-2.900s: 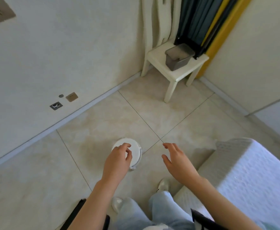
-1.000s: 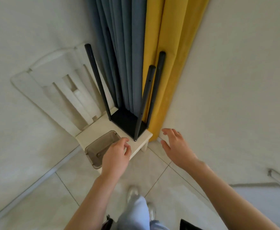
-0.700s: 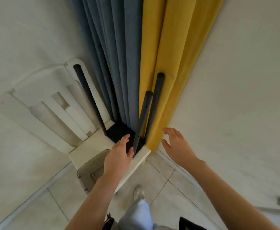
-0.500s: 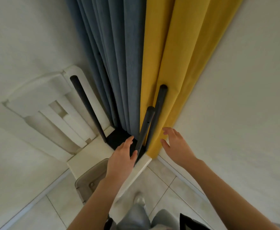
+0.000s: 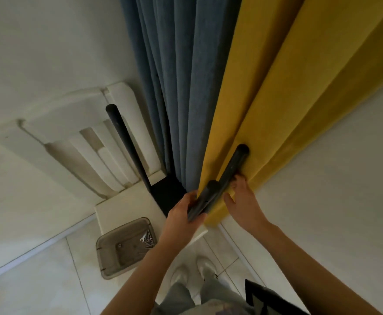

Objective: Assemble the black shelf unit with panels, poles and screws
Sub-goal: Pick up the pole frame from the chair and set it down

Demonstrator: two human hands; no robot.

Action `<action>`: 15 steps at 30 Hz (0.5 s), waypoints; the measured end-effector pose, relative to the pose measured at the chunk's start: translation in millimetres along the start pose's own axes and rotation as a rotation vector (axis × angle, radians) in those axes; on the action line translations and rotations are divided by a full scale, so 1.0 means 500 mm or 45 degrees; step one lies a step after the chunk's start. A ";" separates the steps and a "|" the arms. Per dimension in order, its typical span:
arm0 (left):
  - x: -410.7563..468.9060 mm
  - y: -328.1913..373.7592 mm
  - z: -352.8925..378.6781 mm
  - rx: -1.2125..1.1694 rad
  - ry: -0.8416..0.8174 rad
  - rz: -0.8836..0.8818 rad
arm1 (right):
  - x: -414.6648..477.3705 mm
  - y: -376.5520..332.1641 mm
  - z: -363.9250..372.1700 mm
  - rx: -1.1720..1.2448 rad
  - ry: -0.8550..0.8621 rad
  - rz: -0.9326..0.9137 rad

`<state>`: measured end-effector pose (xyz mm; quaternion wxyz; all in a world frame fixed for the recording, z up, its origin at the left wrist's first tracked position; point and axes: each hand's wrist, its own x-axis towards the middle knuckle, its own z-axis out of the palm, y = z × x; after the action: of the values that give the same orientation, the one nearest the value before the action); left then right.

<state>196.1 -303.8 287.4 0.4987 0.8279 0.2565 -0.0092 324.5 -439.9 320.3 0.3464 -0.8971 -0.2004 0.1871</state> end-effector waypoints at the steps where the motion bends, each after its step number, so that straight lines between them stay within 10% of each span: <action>1: 0.002 0.005 0.004 -0.023 0.019 -0.019 | 0.006 0.004 -0.001 0.017 -0.006 -0.010; 15: -0.009 0.001 0.023 -0.075 0.358 -0.111 | 0.062 0.013 0.012 0.200 -0.059 -0.045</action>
<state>195.3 -315.5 283.0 0.4812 0.7940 0.3597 0.0926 349.5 -425.8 305.3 0.4143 -0.8588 -0.2091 0.2169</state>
